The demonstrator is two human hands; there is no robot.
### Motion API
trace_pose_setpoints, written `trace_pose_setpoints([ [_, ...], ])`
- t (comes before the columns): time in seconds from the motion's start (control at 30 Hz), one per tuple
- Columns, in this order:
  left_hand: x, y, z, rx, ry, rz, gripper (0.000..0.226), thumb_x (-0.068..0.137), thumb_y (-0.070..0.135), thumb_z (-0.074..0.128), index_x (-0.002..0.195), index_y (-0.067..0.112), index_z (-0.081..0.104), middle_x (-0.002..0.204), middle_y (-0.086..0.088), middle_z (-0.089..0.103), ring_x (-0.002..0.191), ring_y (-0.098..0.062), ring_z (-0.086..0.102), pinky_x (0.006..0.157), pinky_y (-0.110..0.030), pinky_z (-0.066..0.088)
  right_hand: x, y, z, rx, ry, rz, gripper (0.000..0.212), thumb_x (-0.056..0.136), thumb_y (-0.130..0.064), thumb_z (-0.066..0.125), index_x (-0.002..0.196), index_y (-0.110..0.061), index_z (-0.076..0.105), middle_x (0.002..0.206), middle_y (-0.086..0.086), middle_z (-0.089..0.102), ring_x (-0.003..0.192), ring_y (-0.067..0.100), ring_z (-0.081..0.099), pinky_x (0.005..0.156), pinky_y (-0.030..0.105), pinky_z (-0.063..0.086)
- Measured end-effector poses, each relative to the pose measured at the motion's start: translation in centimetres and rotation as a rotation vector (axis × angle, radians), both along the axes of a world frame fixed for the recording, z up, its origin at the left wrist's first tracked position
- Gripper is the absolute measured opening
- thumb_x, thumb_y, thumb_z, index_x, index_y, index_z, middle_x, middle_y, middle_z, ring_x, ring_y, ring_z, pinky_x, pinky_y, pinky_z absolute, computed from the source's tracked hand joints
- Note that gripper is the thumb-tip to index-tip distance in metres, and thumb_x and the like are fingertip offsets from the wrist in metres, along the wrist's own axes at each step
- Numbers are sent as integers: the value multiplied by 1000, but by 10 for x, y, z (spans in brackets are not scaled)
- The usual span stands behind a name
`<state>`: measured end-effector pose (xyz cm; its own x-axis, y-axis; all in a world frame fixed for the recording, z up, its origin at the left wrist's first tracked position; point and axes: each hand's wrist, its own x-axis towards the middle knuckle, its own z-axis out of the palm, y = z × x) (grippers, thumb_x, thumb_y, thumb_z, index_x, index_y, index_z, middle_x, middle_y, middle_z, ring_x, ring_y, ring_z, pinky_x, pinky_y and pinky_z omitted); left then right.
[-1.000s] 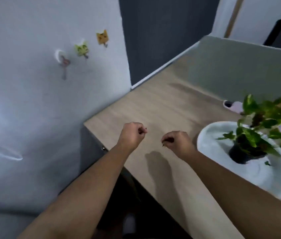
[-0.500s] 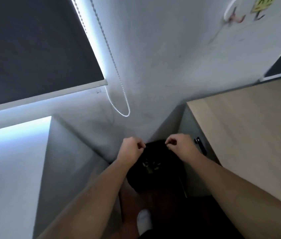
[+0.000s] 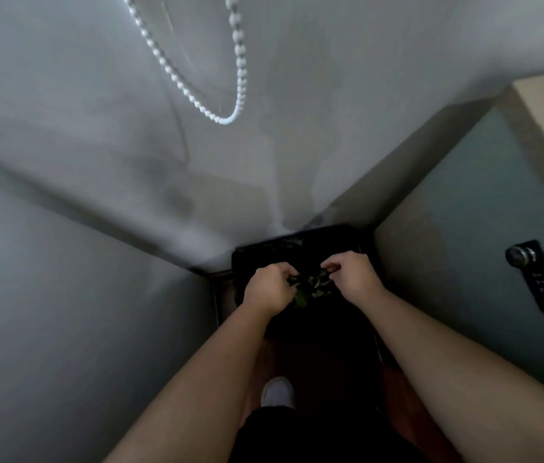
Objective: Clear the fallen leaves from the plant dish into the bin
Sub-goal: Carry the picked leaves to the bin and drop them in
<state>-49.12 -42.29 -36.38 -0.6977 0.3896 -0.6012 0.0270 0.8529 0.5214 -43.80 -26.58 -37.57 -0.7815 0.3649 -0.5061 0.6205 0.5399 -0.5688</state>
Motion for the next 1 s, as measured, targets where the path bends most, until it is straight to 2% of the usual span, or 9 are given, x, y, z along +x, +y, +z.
trace_pose_setpoints([
  [0.07, -1, -1, -2, -51, -15, -45, 40, 79, 14, 62, 117, 26, 61, 122, 2, 66, 114, -17, 60, 96, -31, 50, 0, 1, -7, -2, -16, -25, 21, 78, 7, 59, 86, -8, 71, 91, 15, 72, 88, 28, 68, 77, 28, 51],
  [0.13, -1, -1, 3, -61, -12, -40, 42, 80, 13, 58, 119, 27, 60, 122, 3, 67, 114, -16, 60, 96, -29, 48, 1, 3, -3, 14, -44, -19, 13, 78, 2, 63, 82, -8, 70, 90, 15, 73, 87, 27, 67, 75, 26, 50],
  [0.3, -5, 6, 31, -14, -18, -12, 39, 82, 11, 52, 119, 23, 59, 107, -1, 74, 103, -18, 65, 96, -30, 50, 0, 7, 26, -6, -36, -28, 17, 87, -8, 58, 95, -10, 73, 105, 12, 72, 99, 24, 65, 90, 25, 49],
  [0.43, 0, 11, 65, 10, 56, 9, 42, 82, 6, 55, 123, 16, 56, 118, -6, 67, 110, -21, 61, 96, -25, 45, 6, 7, 64, -22, 11, -24, 21, 89, -9, 56, 105, -11, 70, 116, 8, 69, 110, 21, 61, 95, 25, 45],
  [0.6, 7, 19, 133, 69, 169, 13, 32, 79, 6, 56, 109, 14, 65, 107, -7, 71, 102, -23, 65, 96, -32, 50, 24, 18, 144, -11, 105, -60, 19, 88, -8, 58, 101, -9, 70, 110, 10, 71, 104, 22, 63, 89, 21, 43],
  [0.73, 12, 53, 205, 143, 272, -100, 24, 79, 11, 56, 99, 20, 68, 98, -3, 74, 96, -23, 68, 90, -33, 53, 44, 38, 219, 61, 221, -90, 15, 83, -9, 63, 94, -8, 73, 103, 10, 74, 98, 21, 66, 76, 7, 33],
  [0.87, 26, 107, 277, 280, 353, -283, 21, 81, 13, 56, 96, 21, 68, 100, -7, 74, 95, -26, 67, 90, -38, 54, 84, 68, 296, 135, 320, -256, 14, 82, -11, 63, 91, -9, 73, 99, 10, 74, 91, 21, 66, 86, 20, 45],
  [0.93, 42, 137, 306, 359, 386, -395, 21, 80, 10, 57, 96, 17, 69, 98, -9, 73, 93, -27, 67, 88, -38, 54, 118, 81, 324, 176, 380, -389, 12, 82, -11, 63, 89, -10, 73, 97, 8, 74, 85, 18, 66, 83, 19, 46],
  [1.0, 61, 161, 325, 397, 399, -500, 23, 80, 11, 58, 99, 18, 68, 97, -4, 72, 93, -22, 66, 87, -33, 53, 152, 90, 343, 213, 407, -490, 12, 84, -12, 62, 90, -9, 72, 97, 8, 73, 83, 17, 65, 78, 18, 42],
])
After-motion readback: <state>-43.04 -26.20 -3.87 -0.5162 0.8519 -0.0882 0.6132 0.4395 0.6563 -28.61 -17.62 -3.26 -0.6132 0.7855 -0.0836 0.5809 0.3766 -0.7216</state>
